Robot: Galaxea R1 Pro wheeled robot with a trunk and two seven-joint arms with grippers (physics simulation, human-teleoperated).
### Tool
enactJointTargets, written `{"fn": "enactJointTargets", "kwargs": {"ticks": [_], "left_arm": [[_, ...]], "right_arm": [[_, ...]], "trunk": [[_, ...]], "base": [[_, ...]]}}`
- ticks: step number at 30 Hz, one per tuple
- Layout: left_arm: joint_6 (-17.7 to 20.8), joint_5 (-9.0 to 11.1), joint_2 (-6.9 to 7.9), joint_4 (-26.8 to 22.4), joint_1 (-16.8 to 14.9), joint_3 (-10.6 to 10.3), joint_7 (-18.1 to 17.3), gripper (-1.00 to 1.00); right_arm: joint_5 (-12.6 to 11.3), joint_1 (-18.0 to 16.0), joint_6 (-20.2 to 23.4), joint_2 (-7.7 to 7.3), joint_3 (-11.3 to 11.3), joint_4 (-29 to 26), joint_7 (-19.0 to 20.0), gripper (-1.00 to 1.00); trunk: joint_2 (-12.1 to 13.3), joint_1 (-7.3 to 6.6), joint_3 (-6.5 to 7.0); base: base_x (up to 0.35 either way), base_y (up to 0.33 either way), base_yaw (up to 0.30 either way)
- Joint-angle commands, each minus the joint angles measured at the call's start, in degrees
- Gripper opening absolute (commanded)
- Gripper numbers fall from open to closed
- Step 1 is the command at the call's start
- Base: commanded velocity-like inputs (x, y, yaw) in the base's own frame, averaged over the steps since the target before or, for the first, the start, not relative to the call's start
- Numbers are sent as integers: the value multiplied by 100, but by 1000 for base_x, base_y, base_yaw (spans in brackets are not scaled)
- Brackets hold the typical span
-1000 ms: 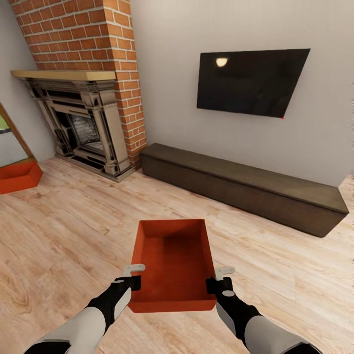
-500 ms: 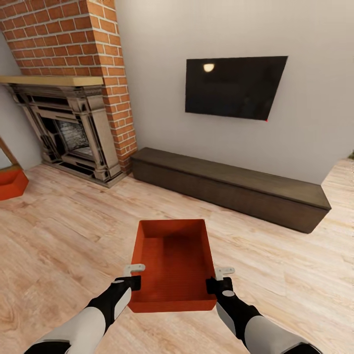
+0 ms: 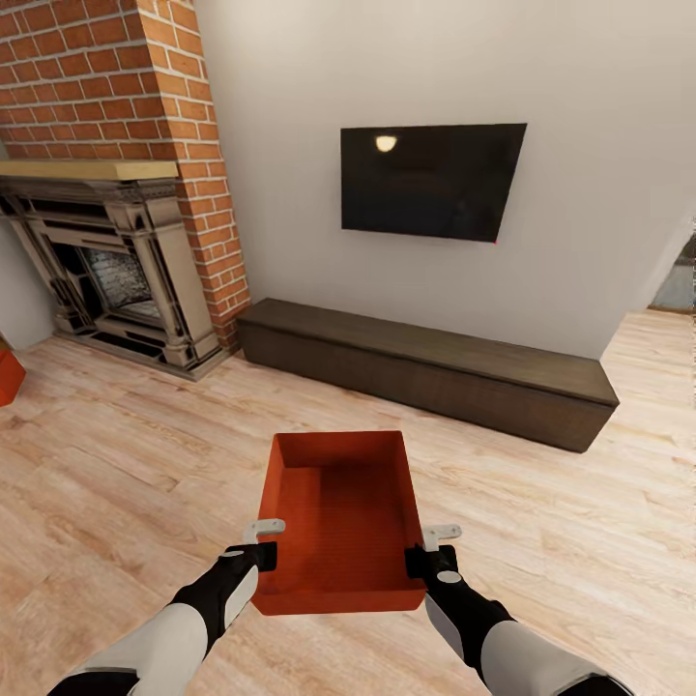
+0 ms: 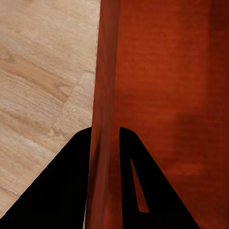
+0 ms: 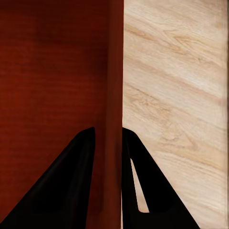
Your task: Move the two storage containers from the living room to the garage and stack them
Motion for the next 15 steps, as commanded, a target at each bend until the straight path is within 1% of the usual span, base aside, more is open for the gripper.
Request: {"fn": "enactJointTargets", "kwargs": {"ticks": [1, 15], "left_arm": [[32, -5, -6, -29, 1, 4, 46, -100], [32, -5, -6, -29, -1, 3, 50, -100]], "right_arm": [[-123, -6, -19, 23, -15, 15, 5, -100], [-124, -6, -19, 24, -19, 15, 5, -100]], "trunk": [[-3, 0, 4], [-3, 0, 123]], "base": [[0, 0, -147], [0, 0, -127]]}}
